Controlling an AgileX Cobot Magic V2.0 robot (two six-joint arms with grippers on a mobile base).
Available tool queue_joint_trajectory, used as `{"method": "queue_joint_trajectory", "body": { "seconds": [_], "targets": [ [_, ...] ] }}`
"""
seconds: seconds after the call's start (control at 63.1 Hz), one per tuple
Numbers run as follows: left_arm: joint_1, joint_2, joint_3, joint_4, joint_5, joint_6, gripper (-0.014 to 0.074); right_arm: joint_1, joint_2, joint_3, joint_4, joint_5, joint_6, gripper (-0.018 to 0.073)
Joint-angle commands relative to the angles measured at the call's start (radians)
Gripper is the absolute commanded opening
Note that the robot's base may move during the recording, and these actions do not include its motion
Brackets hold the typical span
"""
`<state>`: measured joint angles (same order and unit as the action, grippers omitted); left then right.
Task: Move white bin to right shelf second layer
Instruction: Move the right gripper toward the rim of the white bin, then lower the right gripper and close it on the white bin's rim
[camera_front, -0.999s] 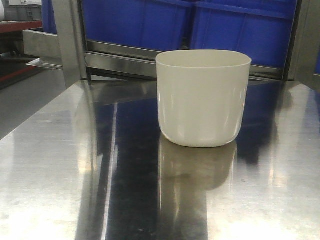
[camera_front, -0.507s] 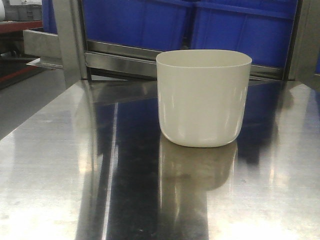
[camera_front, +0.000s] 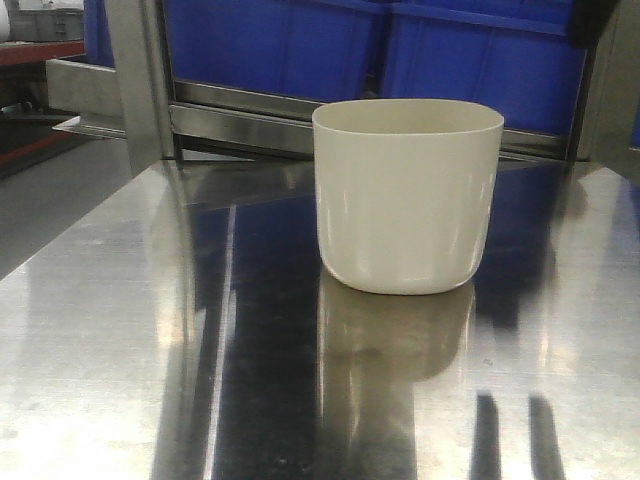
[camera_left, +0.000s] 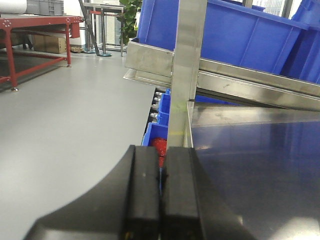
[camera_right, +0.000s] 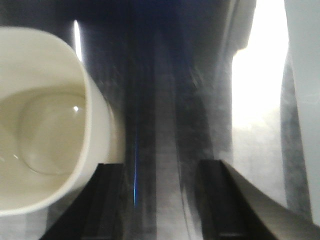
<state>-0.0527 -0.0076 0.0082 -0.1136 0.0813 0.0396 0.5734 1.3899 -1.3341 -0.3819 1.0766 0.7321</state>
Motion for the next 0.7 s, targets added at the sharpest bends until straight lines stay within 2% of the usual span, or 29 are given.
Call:
{"method": "queue_joint_trajectory", "body": {
  "seconds": [0.0, 0.174, 0.682],
  "targets": [
    [-0.005, -0.020, 0.028, -0.001, -0.087, -0.005, 0.0085, 0.003, 0.030, -0.117, -0.013, -0.003, 0.002, 0.0414],
    [-0.005, -0.020, 0.028, -0.001, -0.087, -0.005, 0.0085, 0.003, 0.120, -0.201, 0.026, 0.000, -0.008, 0.0414],
    [-0.005, -0.020, 0.028, -0.001, -0.087, -0.005, 0.0085, 0.009, 0.205, -0.202, 0.034, -0.044, -0.025, 0.0414]
  ]
}}
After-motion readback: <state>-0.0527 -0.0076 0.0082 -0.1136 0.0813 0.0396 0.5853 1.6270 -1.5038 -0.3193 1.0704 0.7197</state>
